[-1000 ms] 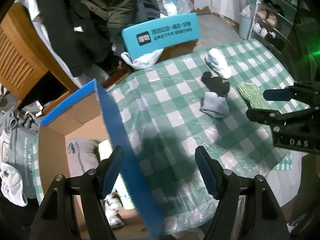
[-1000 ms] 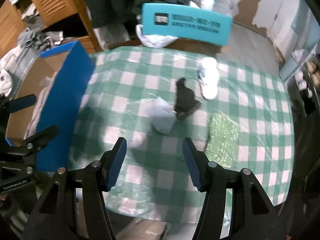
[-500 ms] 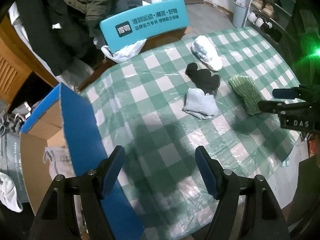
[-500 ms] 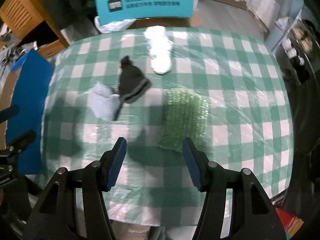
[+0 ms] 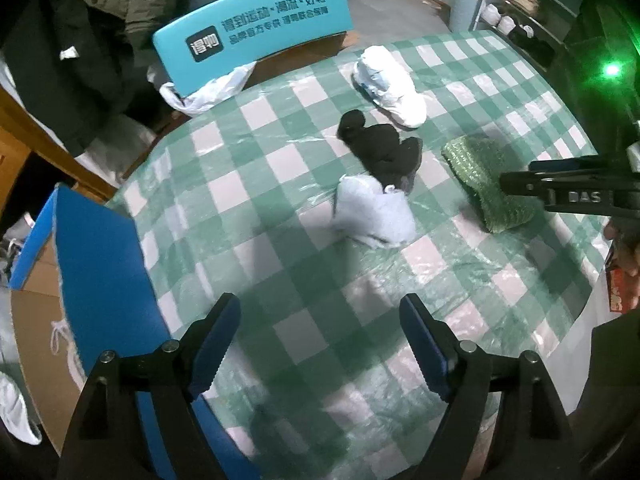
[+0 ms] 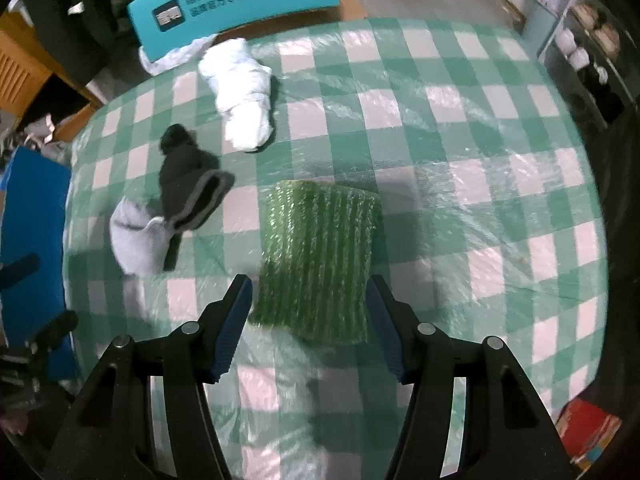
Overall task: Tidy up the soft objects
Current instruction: 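Move both tools back over the table toward the socks and scrubber, then grasp the grey sock with the left tool while the right tool grasps the green scrubber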
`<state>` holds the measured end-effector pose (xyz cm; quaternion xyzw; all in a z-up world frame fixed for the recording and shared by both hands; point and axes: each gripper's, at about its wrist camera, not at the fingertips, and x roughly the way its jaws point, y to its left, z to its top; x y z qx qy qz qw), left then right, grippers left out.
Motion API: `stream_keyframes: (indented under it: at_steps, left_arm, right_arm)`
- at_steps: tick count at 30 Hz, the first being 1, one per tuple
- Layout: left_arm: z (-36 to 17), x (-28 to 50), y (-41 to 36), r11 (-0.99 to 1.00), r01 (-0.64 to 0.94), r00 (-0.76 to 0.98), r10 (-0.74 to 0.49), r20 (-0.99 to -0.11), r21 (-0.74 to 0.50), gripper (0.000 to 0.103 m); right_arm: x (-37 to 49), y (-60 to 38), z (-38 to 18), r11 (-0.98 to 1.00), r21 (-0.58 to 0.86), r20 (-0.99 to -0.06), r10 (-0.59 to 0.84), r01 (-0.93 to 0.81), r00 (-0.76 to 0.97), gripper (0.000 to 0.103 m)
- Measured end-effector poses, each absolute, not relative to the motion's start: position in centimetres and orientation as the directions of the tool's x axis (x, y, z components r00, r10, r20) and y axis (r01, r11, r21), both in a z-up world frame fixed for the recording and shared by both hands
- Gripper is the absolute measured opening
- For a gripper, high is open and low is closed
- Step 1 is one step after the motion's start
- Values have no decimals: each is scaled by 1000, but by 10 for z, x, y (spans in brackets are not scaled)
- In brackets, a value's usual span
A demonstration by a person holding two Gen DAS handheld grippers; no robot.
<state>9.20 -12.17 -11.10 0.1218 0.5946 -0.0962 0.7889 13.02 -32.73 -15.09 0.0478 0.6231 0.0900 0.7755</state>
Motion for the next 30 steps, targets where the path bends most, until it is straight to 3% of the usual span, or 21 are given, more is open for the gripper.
stream_keyframes:
  at_steps: [14,26,30]
  left_arm:
    - [-133,122,-135,953,303,238,-73,-969,3,83]
    - [-142,139,-153,951,309,228,-84,-970,-10,83]
    - [-148,146,-161,950,312,218,-87,-972,-15,83]
  right_arm:
    - [149,-319,-182,986,159,-969,167,-57,185,59]
    - [145,-299,-188,989,-15,-971,21,-146,238,58]
    - [144,-297,-187,987,8,-971,46,-161,234,43]
